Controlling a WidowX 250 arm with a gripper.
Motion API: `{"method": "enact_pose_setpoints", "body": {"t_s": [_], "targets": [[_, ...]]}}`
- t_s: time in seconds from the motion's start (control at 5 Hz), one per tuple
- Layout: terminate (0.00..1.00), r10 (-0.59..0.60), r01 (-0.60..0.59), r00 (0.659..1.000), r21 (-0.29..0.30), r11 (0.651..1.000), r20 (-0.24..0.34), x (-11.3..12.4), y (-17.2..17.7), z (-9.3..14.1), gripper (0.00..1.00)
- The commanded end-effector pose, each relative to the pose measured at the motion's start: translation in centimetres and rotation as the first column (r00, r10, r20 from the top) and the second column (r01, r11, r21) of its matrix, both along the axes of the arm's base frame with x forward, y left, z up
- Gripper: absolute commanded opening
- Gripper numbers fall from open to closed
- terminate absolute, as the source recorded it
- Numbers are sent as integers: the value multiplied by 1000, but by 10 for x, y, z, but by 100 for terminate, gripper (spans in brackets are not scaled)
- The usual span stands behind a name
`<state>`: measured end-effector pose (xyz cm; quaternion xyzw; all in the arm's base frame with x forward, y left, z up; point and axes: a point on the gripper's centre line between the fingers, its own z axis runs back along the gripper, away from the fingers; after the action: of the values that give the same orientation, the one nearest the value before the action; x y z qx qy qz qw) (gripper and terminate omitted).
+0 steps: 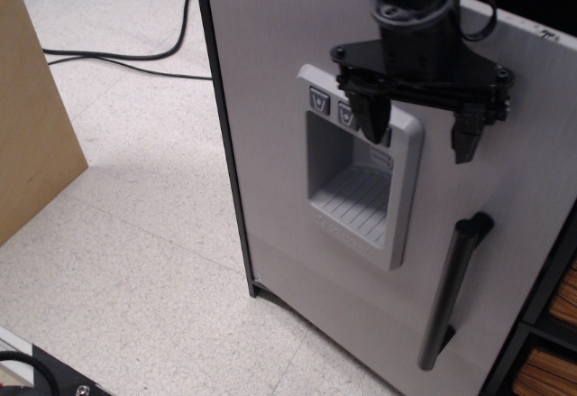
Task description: Close fridge
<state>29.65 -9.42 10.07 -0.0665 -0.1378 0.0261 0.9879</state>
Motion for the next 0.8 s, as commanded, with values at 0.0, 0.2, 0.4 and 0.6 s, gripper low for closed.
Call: {"method": "enact_pose_setpoints", "body": {"t_s": [0.0, 0.2, 0.4, 0.6], "targets": [[0, 9, -5, 986, -24, 1000, 167, 32, -10, 17, 100], [0, 26, -24, 972, -14, 1000, 233, 43, -11, 10, 100], [0, 45, -40, 967, -28, 999, 249, 52, -10, 9, 100], [0, 48, -41, 966, -31, 999, 254, 56, -10, 10, 100]]}}
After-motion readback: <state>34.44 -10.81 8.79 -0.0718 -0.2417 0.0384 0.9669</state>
